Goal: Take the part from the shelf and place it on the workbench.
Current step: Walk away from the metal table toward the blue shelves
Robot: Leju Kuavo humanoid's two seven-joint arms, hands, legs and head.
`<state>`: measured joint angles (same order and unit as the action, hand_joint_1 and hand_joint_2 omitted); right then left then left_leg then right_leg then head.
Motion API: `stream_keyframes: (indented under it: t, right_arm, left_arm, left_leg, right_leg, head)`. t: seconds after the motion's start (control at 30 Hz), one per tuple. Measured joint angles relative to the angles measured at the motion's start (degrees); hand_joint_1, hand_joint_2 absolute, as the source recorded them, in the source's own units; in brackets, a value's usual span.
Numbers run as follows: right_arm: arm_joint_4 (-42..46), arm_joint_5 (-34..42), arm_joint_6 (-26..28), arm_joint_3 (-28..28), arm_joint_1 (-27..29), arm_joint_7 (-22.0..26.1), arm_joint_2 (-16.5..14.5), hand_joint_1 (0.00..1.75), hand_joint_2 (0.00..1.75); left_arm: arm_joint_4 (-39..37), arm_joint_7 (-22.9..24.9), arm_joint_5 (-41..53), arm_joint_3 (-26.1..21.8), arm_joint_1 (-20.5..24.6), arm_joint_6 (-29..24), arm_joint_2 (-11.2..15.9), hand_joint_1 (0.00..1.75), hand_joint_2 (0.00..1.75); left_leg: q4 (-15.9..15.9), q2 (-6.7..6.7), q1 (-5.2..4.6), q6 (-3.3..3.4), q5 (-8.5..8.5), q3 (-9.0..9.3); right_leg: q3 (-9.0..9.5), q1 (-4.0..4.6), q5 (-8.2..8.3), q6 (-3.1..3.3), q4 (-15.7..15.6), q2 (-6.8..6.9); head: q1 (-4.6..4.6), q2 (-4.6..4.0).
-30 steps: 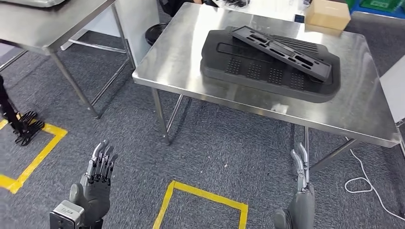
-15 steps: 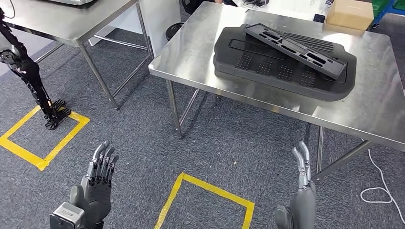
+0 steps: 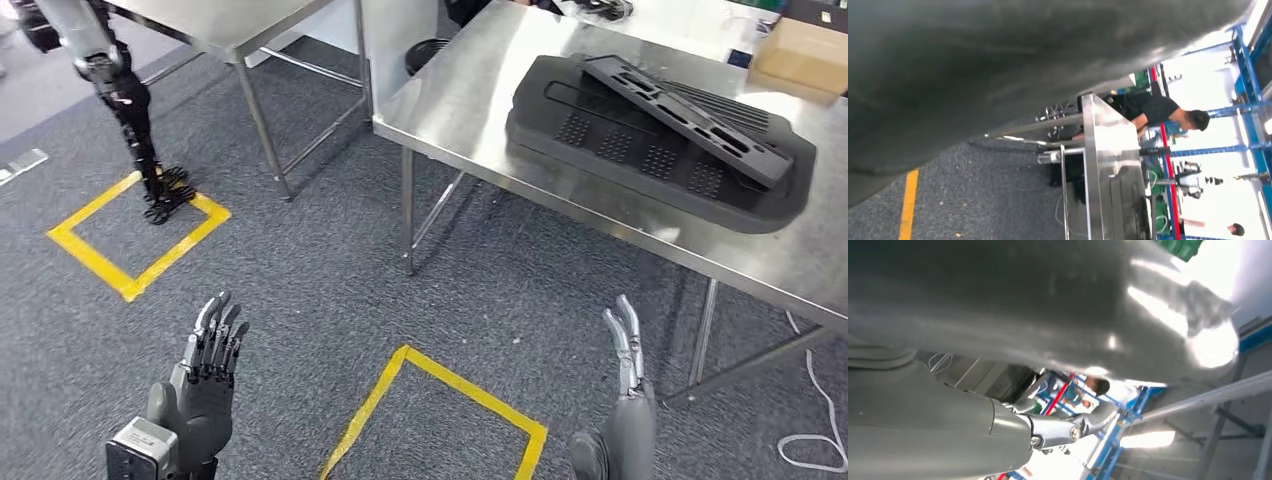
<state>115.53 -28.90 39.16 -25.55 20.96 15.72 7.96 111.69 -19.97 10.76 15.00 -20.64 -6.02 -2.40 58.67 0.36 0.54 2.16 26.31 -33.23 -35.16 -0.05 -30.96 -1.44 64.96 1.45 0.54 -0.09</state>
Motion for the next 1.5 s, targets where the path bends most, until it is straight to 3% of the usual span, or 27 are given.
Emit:
stream_keyframes:
  t: [0.07,0.1,0.13,0.2,0.27,0.33,0.4,0.47,0.53,0.57,0.6,0.63,0.67,0.73,0.8,0.9,0.93,0.97,1.03,1.1,1.13,1.17,1.23,1.3,1.37,1.43,1.5]
  right_arm:
    - [-0.08,0.09,0.03,0.0,0.03,-0.01,0.08,0.0,0.0]
    - [-0.12,0.14,0.04,0.0,0.03,-0.01,0.1,0.0,0.0]
    - [-0.16,0.17,0.05,0.0,0.03,-0.01,0.11,0.0,0.0]
    - [-0.19,0.19,0.06,0.0,0.02,-0.01,0.13,0.0,0.0]
    - [-0.19,0.17,0.05,-0.01,0.05,-0.01,0.13,0.0,0.0]
    - [-0.21,0.13,0.05,-0.01,0.13,-0.01,0.13,0.0,0.0]
    - [-0.23,0.09,0.05,0.0,0.12,-0.01,0.15,0.0,0.0]
    - [-0.25,0.08,0.05,0.01,0.15,-0.01,0.14,0.0,0.0]
    - [-0.25,0.08,0.06,0.02,0.3,-0.01,0.13,0.0,0.0]
    - [-0.26,0.08,0.06,0.02,0.35,-0.01,0.13,0.0,0.0]
    - [-0.26,0.09,0.06,0.02,0.37,-0.01,0.13,0.0,0.0]
    - [-0.26,0.09,0.06,0.02,0.36,-0.01,0.13,0.0,0.0]
    - [-0.26,0.09,0.06,0.02,0.36,-0.01,0.13,0.0,0.0]
    - [-0.26,0.09,0.06,0.02,0.35,-0.01,0.13,0.0,0.0]
    - [-0.25,0.07,0.05,0.02,0.32,-0.01,0.13,0.0,0.0]
    - [-0.25,0.01,0.05,0.01,0.28,-0.01,0.13,0.0,0.0]
    - [-0.26,0.01,0.05,-0.01,0.26,-0.01,0.13,0.0,0.0]
    - [-0.26,-0.01,0.05,-0.01,0.26,-0.01,0.13,0.0,0.0]
    - [-0.26,0.01,0.06,0.0,0.3,-0.01,0.19,0.0,0.0]
    - [-0.33,0.06,0.07,0.03,0.34,-0.01,0.25,0.0,0.0]
    - [-0.39,0.09,0.08,0.04,0.33,-0.02,0.25,0.0,0.0]
    - [-0.44,0.1,0.08,0.05,0.33,-0.04,0.26,0.0,0.0]
    - [-0.48,0.12,0.07,0.06,0.31,-0.08,0.27,0.0,0.0]
    - [-0.48,0.11,0.06,0.07,0.33,-0.13,0.28,0.0,0.0]
    - [-0.48,0.09,0.05,0.07,0.3,-0.17,0.28,0.0,0.0]
    - [-0.48,0.04,0.05,0.07,0.24,-0.18,0.28,0.0,0.0]
    - [-0.48,0.01,0.05,0.08,0.29,-0.19,0.26,0.0,0.0]
  left_arm:
    - [-0.1,0.03,-0.01,0.06,0.02,-0.04,0.0,0.0,0.0]
    - [-0.16,0.04,0.0,0.06,0.01,-0.07,0.0,0.0,0.0]
    - [-0.23,0.06,0.01,0.06,0.01,-0.1,0.0,0.0,0.0]
    - [-0.28,0.08,0.01,0.07,0.01,-0.14,0.0,0.0,0.0]
    - [-0.29,0.08,0.0,0.08,0.02,-0.15,0.0,0.0,0.0]
    - [-0.3,0.07,-0.01,0.1,0.0,-0.16,0.0,0.0,0.0]
    - [-0.31,0.08,-0.01,0.09,-0.11,-0.17,0.01,0.0,0.0]
    - [-0.31,0.1,-0.01,0.07,-0.16,-0.17,0.04,0.0,0.0]
    - [-0.32,0.11,-0.01,0.06,-0.1,-0.18,0.08,0.0,0.0]
    - [-0.34,0.11,0.0,0.06,-0.08,-0.18,0.11,0.0,0.0]
    - [-0.37,0.12,0.01,0.06,-0.09,-0.19,0.15,0.0,0.0]
    - [-0.39,0.12,0.01,0.06,-0.1,-0.18,0.19,0.0,0.0]
    - [-0.42,0.12,0.01,0.05,-0.11,-0.18,0.22,0.0,0.0]
    - [-0.43,0.13,0.0,0.03,-0.05,-0.19,0.28,0.0,0.0]
    - [-0.43,0.12,0.0,0.04,-0.03,-0.19,0.32,0.0,0.0]
    - [-0.42,0.1,-0.01,0.05,-0.07,-0.19,0.34,0.0,0.0]
    - [-0.42,0.1,-0.01,0.05,-0.05,-0.19,0.35,0.0,0.0]
    - [-0.41,0.1,-0.01,0.07,-0.02,-0.19,0.35,0.0,0.0]
    - [-0.4,0.1,-0.01,0.11,0.04,-0.19,0.34,0.0,0.0]
    - [-0.45,0.1,-0.01,0.13,0.07,-0.21,0.34,0.0,0.0]
    - [-0.5,0.1,-0.02,0.13,0.07,-0.25,0.35,0.0,0.0]
    - [-0.56,0.1,-0.04,0.13,0.08,-0.29,0.35,0.0,0.0]
    - [-0.64,-0.01,-0.11,0.14,0.1,-0.39,0.35,0.0,0.0]
    - [-0.67,-0.27,-0.11,0.16,0.24,-0.38,0.34,0.0,0.0]
    - [-0.68,-0.44,0.01,0.17,0.48,-0.21,0.33,0.0,0.0]
    - [-0.68,-0.45,0.13,0.14,0.58,-0.03,0.31,0.0,0.0]
    - [-0.68,-0.43,0.16,0.13,0.65,0.03,0.32,0.0,0.0]
  left_leg:
    - [0.02,-0.88,0.01,0.1,-1.06,-1.45]
    - [0.03,-1.35,0.02,0.04,-1.61,-2.18]
    - [0.04,-1.85,0.05,-0.09,-2.18,-2.86]
    - [0.06,-2.96,0.16,-0.54,-3.36,-4.11]
    - [0.0,-4.0,0.11,-1.22,-4.51,-4.96]
    - [-0.26,-4.84,0.05,-2.0,-5.51,-5.21]
    - [-0.46,-5.16,0.14,-2.7,-5.98,-5.42]
    - [2.03,-3.29,0.21,-3.12,-2.89,-6.32]
    - [9.1,-1.08,0.27,-3.5,3.11,-8.15]
    - [12.97,-0.74,0.3,-3.71,5.19,-8.97]
    - [15.79,-0.61,0.32,-3.86,6.17,-9.23]
    - [16.58,-0.55,0.34,-3.95,5.91,-8.52]
    - [14.93,-0.37,0.36,-3.95,4.82,-6.54]
    - [6.89,0.91,0.29,-3.82,2.93,-0.32]
    - [1.06,2.07,-0.05,-3.2,2.59,3.38]
    - [0.02,1.39,-0.44,-1.88,2.14,2.71]
    - [-0.13,1.05,-0.41,-1.32,1.72,2.28]
    - [-0.29,0.77,-0.31,-0.73,1.2,1.77]
    - [-0.39,0.08,-0.25,0.01,0.1,0.4]
    - [-0.36,-0.84,-0.37,0.19,-1.0,-1.13]
    - [-0.35,-1.34,-0.41,0.18,-1.51,-1.82]
    - [-0.35,-1.85,-0.44,0.12,-2.0,-2.42]
    - [-0.35,-2.95,-0.43,-0.15,-2.97,-3.42]
    - [-0.35,-3.97,-0.54,-0.66,-3.94,-4.1]
    - [-0.53,-4.85,-0.58,-1.38,-4.86,-4.36]
    - [-0.63,-5.34,-0.57,-2.12,-5.32,-4.68]
    - [1.99,-3.76,-0.62,-2.67,-2.53,-5.88]
  right_leg:
    - [-2.53,-0.16,-3.52,0.1,7.41,-0.96]
    - [-2.79,-0.22,-4.12,-0.2,9.17,-1.07]
    - [-1.89,-0.31,-3.7,-0.7,8.62,-1.14]
    - [3.18,-0.63,-1.23,-1.77,1.17,-1.97]
    - [8.04,-0.72,0.14,-1.76,-6.61,-3.9]
    - [9.02,-0.44,0.23,-1.12,-8.84,-4.84]
    - [8.42,-0.49,0.86,-0.32,-8.9,-3.98]
    - [7.86,-0.7,1.71,0.83,-9.05,-2.67]
    - [7.05,-0.56,2.47,1.52,-9.0,-1.33]
    - [6.64,-0.46,2.82,1.57,-8.94,-0.67]
    - [6.27,-0.37,3.15,1.54,-8.85,-0.01]
    - [5.93,-0.31,3.42,1.45,-8.73,0.6]
    - [5.66,-0.3,3.62,1.31,-8.55,1.16]
    - [5.15,-0.16,3.83,1.1,-8.03,2.12]
    - [4.78,0.16,4.05,0.71,-7.57,2.83]
    - [4.29,0.14,4.58,-0.36,-7.39,3.52]
    - [3.78,0.04,4.21,-0.65,-6.97,2.97]
    - [3.02,-0.04,3.16,-0.73,-5.75,1.99]
    - [0.33,-0.14,-0.73,-0.36,0.23,-0.28]
    - [-1.98,-0.17,-4.0,-0.17,7.31,-1.05]
    - [-2.01,-0.16,-4.32,-0.43,8.64,-1.14]
    - [-0.97,-0.16,-3.7,-0.85,7.77,-1.24]
    - [4.04,-0.15,-1.18,-1.43,0.17,-2.2]
    - [8.74,-0.03,-0.03,-1.01,-7.52,-3.8]
    - [9.73,0.21,-0.04,-0.27,-9.74,-4.26]
    - [9.21,0.0,0.66,0.41,-9.99,-3.34]
    - [8.82,-0.41,1.53,1.25,-10.38,-2.16]
  head:
    - [0.04,0.0]
    - [0.03,0.0]
    - [0.04,0.0]
    - [0.04,0.0]
    - [-0.03,0.0]
    - [-0.11,0.0]
    - [-0.14,0.0]
    - [-0.32,0.0]
    - [-0.48,0.0]
    - [-0.5,0.0]
    - [-0.5,0.0]
    - [-0.5,0.0]
    - [-0.51,0.0]
    - [-0.52,0.0]
    - [-0.46,0.0]
    - [-0.36,0.0]
    - [-0.37,0.0]
    - [-0.32,0.0]
    - [-0.24,0.0]
    - [-0.22,0.0]
    - [-0.23,0.0]
    - [-0.22,0.0]
    - [-0.21,0.0]
    - [-0.26,0.0]
    - [-0.18,0.0]
    - [-0.13,0.0]
    - [-0.52,0.0]
